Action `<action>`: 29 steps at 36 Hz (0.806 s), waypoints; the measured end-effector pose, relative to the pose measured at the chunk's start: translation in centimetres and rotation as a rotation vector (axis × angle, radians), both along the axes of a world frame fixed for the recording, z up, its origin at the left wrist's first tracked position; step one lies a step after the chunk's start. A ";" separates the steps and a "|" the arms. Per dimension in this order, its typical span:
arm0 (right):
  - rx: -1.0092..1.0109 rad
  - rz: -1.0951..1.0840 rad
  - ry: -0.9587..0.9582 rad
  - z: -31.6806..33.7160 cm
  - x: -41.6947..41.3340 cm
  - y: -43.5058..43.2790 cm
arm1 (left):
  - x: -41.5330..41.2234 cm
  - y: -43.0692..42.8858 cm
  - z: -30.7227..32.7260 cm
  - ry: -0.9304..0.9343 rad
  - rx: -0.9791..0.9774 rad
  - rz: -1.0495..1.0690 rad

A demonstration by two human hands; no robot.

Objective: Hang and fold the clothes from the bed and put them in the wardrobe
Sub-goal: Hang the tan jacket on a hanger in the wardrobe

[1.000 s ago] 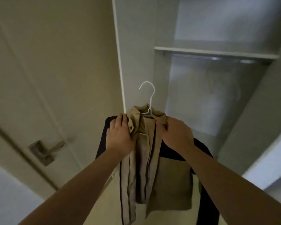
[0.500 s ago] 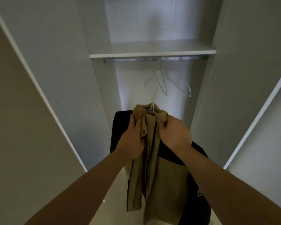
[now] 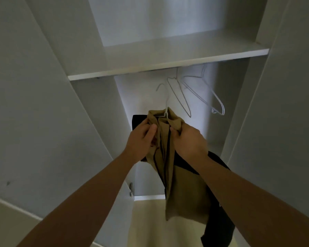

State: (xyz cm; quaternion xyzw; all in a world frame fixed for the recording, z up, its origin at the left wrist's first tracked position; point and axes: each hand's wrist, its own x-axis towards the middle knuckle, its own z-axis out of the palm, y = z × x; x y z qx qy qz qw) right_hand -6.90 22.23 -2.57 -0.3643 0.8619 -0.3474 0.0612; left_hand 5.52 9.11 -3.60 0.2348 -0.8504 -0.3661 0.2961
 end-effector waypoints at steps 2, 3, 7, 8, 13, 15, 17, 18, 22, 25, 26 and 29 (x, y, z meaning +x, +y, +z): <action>0.001 -0.014 0.003 -0.5 -1.1 -2.9 | -2.0 -3.5 -0.7 -0.030 0.036 0.051; 0.004 -0.023 0.005 -0.7 -1.6 -4.4 | -2.9 -5.4 -1.2 -0.027 0.073 0.080; 0.024 -0.080 -0.002 -1.7 -3.7 -10.2 | -6.7 -12.6 -2.9 0.030 0.145 0.117; 0.023 -0.094 -0.010 -1.8 -4.3 -11.5 | -7.6 -14.3 -3.1 0.034 0.138 0.108; 0.032 -0.140 -0.019 -2.1 -6.9 -17.4 | -12.2 -21.2 -3.1 -0.006 0.116 0.039; 0.028 -0.159 -0.018 -2.3 -8.0 -19.4 | -13.8 -23.1 -3.2 -0.010 0.129 0.003; 0.021 -0.182 -0.018 -2.8 -9.1 -21.1 | -15.3 -24.9 -3.4 -0.009 0.138 -0.006; 0.021 -0.191 -0.021 -3.1 -9.6 -21.9 | -16.0 -25.6 -3.6 -0.009 0.132 -0.003; 0.009 -0.187 0.028 -5.0 -11.7 -24.8 | -18.7 -28.3 -4.7 0.019 0.066 -0.011; -0.066 -0.221 0.139 -6.8 -13.3 -26.9 | -20.8 -30.3 -6.2 0.070 -0.015 -0.015; -0.090 -0.237 0.185 -7.4 -13.8 -27.5 | -21.5 -30.9 -6.8 0.094 -0.050 -0.016; -0.170 -0.293 0.316 -8.8 -15.2 -29.2 | -23.4 -32.6 -8.0 0.186 -0.149 -0.028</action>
